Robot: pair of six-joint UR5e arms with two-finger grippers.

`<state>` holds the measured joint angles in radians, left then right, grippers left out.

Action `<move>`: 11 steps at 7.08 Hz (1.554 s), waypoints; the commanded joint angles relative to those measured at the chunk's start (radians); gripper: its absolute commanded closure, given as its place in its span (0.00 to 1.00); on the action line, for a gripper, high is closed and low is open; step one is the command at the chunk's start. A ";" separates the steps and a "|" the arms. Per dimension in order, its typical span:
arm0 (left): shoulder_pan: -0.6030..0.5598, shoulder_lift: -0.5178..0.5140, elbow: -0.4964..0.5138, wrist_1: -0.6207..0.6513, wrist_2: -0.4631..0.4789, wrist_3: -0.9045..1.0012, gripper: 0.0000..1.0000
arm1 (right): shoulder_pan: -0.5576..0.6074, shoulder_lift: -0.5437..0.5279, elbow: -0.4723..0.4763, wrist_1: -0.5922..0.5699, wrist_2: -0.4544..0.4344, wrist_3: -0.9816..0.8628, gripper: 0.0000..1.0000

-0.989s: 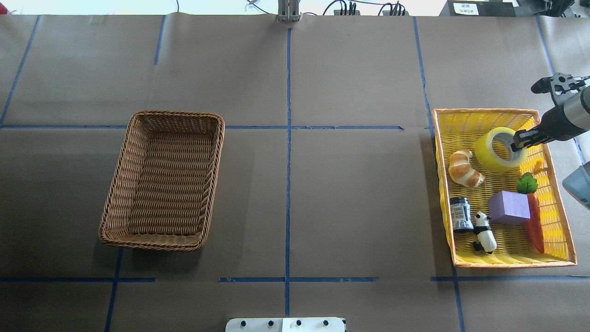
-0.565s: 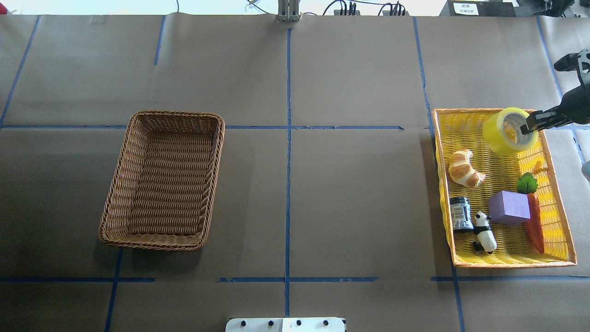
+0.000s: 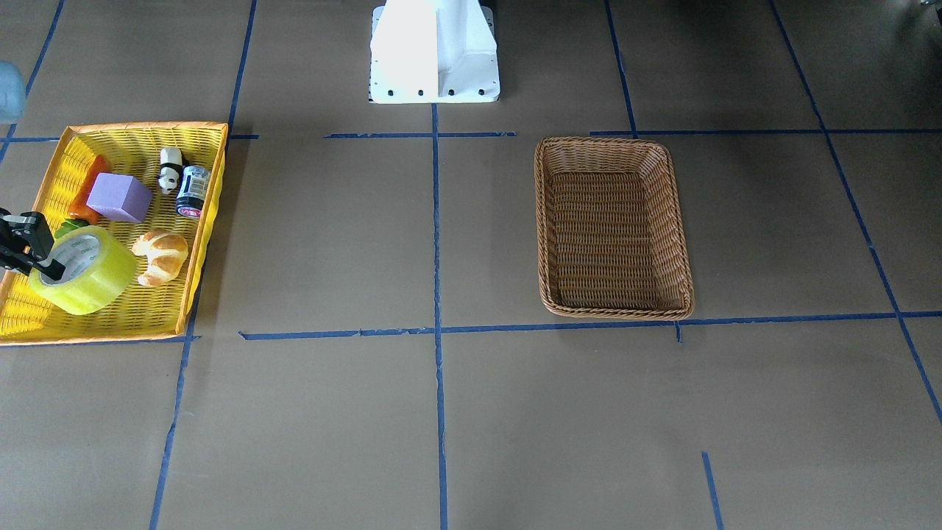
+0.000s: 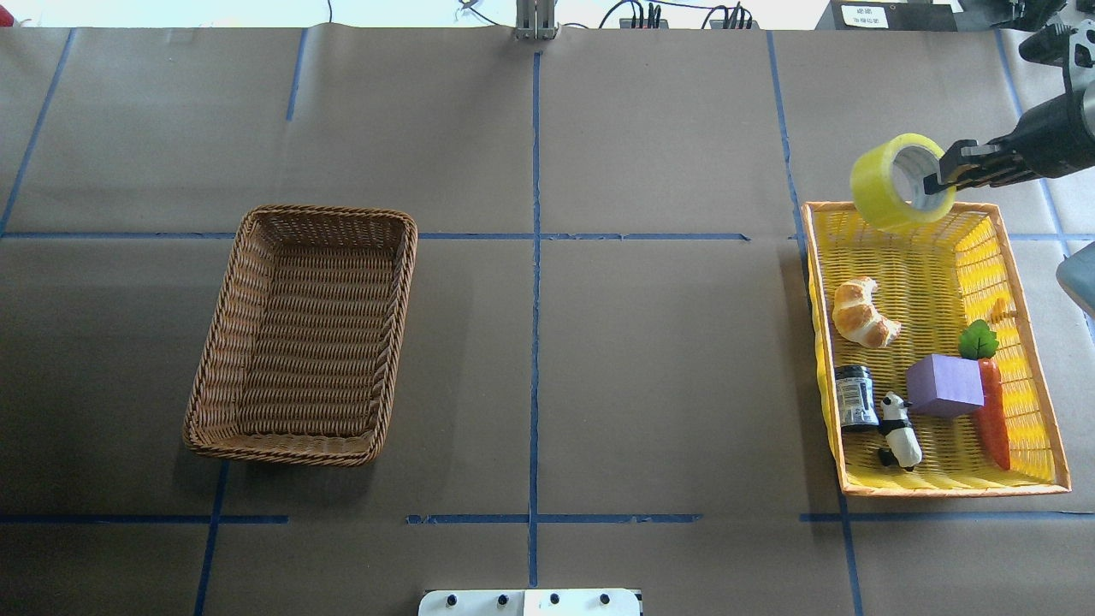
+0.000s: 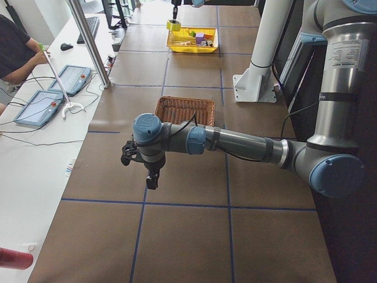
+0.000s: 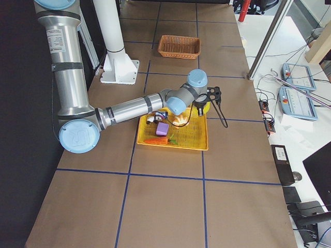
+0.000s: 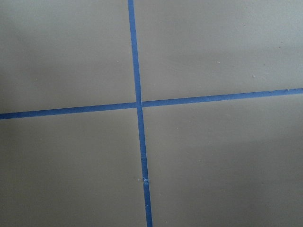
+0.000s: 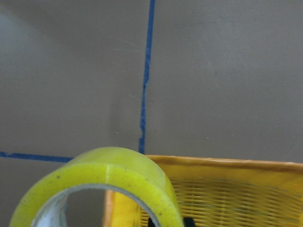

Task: Move tape to another basket

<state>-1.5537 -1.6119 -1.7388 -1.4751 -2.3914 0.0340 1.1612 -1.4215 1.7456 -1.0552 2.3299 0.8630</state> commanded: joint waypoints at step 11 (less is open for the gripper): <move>0.237 -0.006 0.120 -1.190 -0.232 -1.146 0.00 | -0.668 0.165 0.002 0.902 -0.843 1.081 0.97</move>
<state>-1.3400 -1.6127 -1.6747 -2.5301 -2.6234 -1.0648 0.5454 -1.2743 1.7449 -0.1549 1.5558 1.9403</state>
